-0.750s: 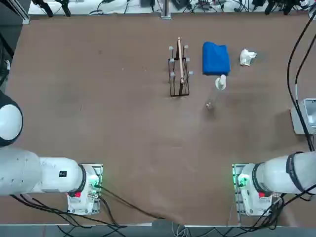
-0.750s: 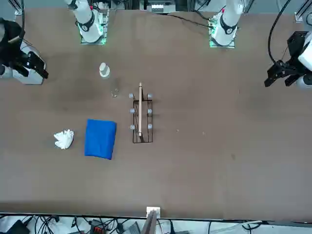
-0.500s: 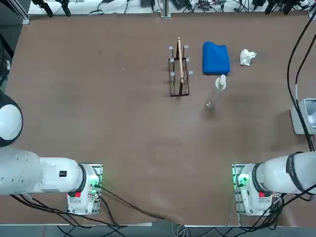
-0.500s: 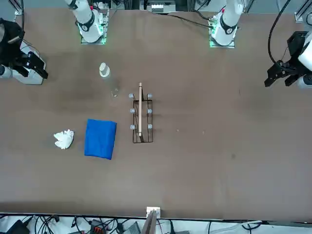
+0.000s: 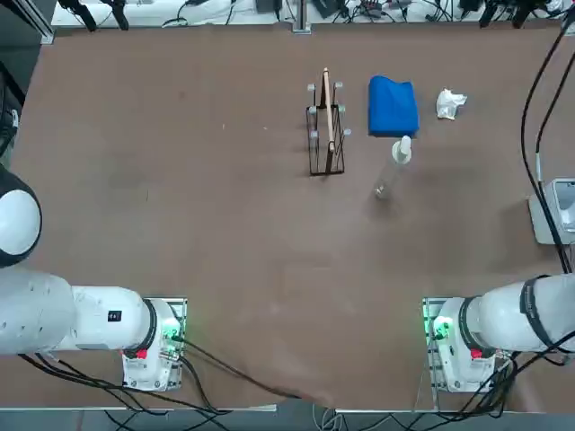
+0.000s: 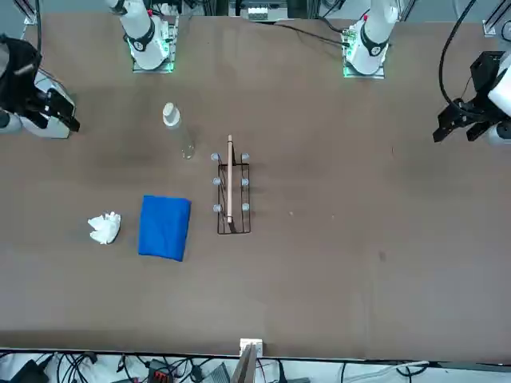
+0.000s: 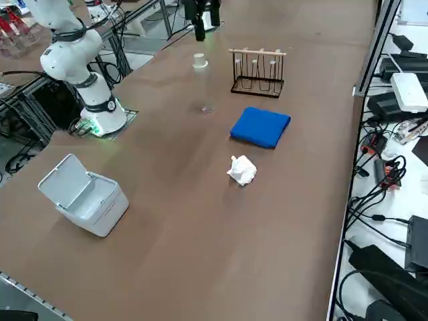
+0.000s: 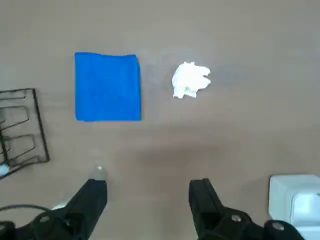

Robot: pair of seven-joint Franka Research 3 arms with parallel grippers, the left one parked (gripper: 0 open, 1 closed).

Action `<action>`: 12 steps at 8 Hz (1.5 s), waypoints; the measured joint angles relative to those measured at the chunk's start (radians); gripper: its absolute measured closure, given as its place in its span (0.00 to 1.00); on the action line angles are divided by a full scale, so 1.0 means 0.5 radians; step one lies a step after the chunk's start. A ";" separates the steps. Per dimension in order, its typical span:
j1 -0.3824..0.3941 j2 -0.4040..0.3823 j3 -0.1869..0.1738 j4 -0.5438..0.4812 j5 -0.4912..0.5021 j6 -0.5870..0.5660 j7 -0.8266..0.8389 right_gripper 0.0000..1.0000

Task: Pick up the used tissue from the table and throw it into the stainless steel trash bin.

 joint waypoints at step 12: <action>-0.105 1.089 -0.022 -0.237 -0.269 1.500 -0.005 0.00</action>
